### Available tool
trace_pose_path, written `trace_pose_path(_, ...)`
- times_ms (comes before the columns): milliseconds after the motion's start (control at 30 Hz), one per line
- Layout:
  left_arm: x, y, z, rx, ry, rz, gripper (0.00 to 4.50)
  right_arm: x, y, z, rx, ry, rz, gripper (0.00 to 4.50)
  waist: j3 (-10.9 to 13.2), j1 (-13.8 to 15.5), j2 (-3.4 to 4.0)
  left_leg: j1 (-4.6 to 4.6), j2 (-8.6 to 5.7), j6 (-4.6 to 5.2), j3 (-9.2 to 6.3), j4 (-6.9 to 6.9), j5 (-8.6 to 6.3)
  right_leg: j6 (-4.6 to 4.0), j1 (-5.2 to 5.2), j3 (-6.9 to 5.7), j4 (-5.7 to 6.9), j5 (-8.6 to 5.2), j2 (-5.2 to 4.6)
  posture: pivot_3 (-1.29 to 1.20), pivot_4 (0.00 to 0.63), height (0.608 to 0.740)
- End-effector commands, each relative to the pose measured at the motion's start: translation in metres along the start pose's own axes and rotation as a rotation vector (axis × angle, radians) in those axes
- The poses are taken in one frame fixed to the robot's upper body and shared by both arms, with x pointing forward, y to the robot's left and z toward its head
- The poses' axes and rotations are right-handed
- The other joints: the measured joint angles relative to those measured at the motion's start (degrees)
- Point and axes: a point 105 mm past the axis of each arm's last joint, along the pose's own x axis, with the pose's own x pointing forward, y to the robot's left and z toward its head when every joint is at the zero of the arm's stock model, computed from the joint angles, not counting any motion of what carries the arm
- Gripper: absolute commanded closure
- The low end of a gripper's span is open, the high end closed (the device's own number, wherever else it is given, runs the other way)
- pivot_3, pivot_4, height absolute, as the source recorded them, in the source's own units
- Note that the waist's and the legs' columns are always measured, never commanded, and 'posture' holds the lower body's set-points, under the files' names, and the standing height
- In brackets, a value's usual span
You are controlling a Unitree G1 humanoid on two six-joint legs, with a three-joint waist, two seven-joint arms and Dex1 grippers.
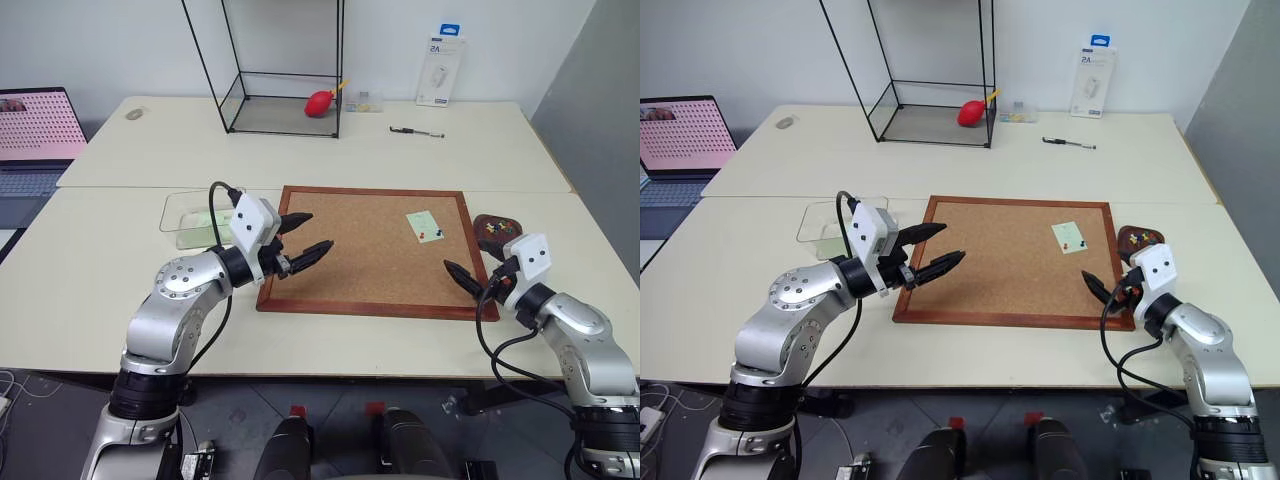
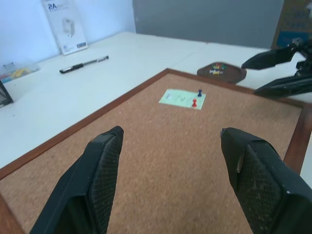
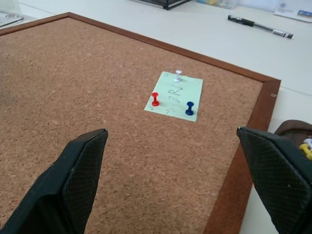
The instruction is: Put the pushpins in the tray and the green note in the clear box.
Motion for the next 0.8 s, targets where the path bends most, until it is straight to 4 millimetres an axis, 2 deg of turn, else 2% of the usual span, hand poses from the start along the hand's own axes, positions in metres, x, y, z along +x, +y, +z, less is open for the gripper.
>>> trace_pose_path(33,0.003,0.0,0.009,0.029,-0.034,-0.025,1.14,-0.005,-0.004,0.015,-0.021,-0.059,-0.007,0.0,0.0,-0.02,0.0,0.01,0.0,0.0,0.03,0.0,0.0,0.0,0.0,0.03,0.0,0.0,0.0,0.0,0.15,0.74)
trace_pose_path(133,0.007,-0.003,0.005,0.03,-0.023,-0.055,1.14,-0.006,-0.004,0.015,-0.023,-0.061,-0.01,0.0,0.0,0.01,0.0,0.01,-0.01,0.0,0.04,0.0,0.0,0.0,0.0,0.04,0.0,0.0,0.0,0.0,0.15,0.74)
trace_pose_path(233,0.012,-0.003,0.0,0.039,-0.015,-0.07,1.54,-0.007,-0.004,0.017,-0.025,-0.064,-0.012,0.0,0.0,0.02,0.0,0.01,-0.01,0.0,0.05,0.0,0.0,0.01,0.0,0.05,0.0,0.0,0.0,0.0,0.15,0.74)
trace_pose_path(433,0.026,-0.008,-0.015,0.036,0.024,-0.126,2.85,-0.011,-0.006,0.016,-0.025,-0.062,-0.016,0.0,0.0,0.02,0.0,0.02,-0.02,0.0,0.1,0.02,0.0,0.05,0.0,0.11,0.0,0.03,0.0,0.0,0.15,0.74)
trace_pose_path(633,0.042,-0.019,-0.026,0.03,0.042,-0.194,3.95,-0.013,-0.007,0.026,-0.036,-0.073,-0.026,0.0,0.0,0.03,0.0,0.03,-0.03,0.0,0.17,0.02,0.0,0.08,-0.02,0.21,0.0,0.05,0.0,0.0,0.15,0.74)
trace_pose_path(667,0.045,-0.02,-0.027,0.028,0.041,-0.197,4.24,-0.014,-0.006,0.028,-0.038,-0.074,-0.027,0.0,0.0,0.03,0.0,0.04,-0.03,0.0,0.19,0.02,0.0,0.09,-0.02,0.23,0.0,0.05,0.0,0.0,0.15,0.74)
trace_pose_path(733,0.051,-0.022,-0.029,0.02,0.04,-0.209,4.49,-0.013,-0.005,0.031,-0.04,-0.076,-0.026,0.0,0.0,0.02,0.0,0.04,-0.03,0.0,0.2,0.02,0.0,0.1,-0.02,0.24,0.0,0.06,0.0,0.0,0.15,0.74)
trace_pose_path(800,0.058,-0.025,-0.032,-0.012,0.042,-0.229,4.49,-0.012,-0.002,0.036,-0.043,-0.081,-0.024,0.0,0.0,0.03,0.0,0.05,-0.03,0.0,0.22,0.02,0.0,0.11,-0.02,0.26,0.01,0.07,0.0,0.0,0.15,0.74)
